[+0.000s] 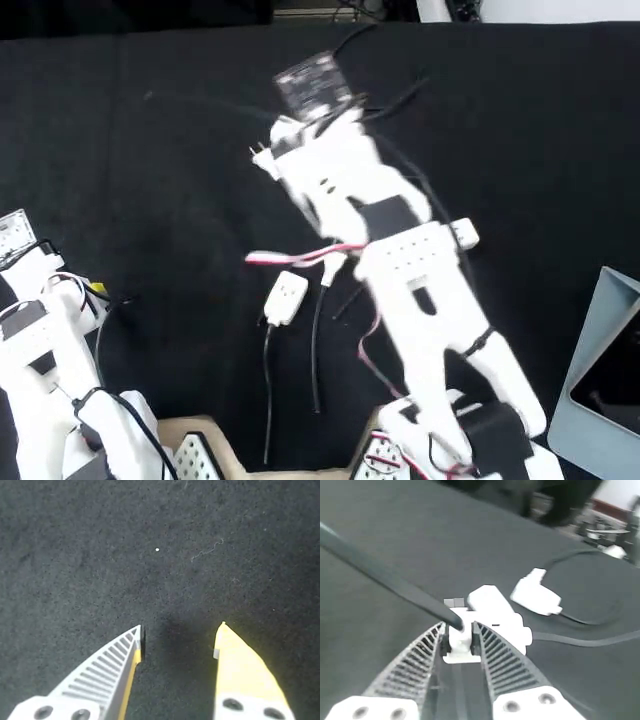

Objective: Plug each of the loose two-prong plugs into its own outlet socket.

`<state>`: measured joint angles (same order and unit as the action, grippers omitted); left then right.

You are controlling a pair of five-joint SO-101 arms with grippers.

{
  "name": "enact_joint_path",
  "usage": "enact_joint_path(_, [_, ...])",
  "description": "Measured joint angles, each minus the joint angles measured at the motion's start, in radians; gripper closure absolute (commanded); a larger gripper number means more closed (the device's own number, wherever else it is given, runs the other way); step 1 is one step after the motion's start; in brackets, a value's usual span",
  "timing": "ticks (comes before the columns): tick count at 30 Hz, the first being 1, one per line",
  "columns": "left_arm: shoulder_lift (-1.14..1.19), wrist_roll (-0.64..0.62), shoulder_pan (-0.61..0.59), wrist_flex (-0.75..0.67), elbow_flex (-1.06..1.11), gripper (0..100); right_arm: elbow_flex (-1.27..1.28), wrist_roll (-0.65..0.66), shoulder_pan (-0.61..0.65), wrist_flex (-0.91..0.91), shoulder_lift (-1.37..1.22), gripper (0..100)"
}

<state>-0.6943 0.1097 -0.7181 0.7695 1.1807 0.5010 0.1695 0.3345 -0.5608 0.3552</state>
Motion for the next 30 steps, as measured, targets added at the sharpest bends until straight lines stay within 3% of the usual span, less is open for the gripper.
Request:
enact_joint_path(6, [0.000,0.000,0.000,0.000,0.000,76,0.000,0.000,-0.186,0.180,-0.193,98.5])
enact_joint_path(14, [0.000,0.000,0.000,0.000,0.000,76,-0.193,-0.100,-0.305,0.295,-0.514,97.9])
enact_joint_path(16, [0.000,0.000,0.000,0.000,0.000,76,-0.262,-0.120,-0.321,0.295,-0.595,93.6])
enact_joint_path(19, [0.000,0.000,0.000,0.000,0.000,76,-0.351,-0.129,-0.322,0.247,-0.697,88.3])
enact_joint_path(30, [0.000,0.000,0.000,-0.025,0.015,76,-0.548,-0.167,-0.322,-0.094,-0.735,89.0])
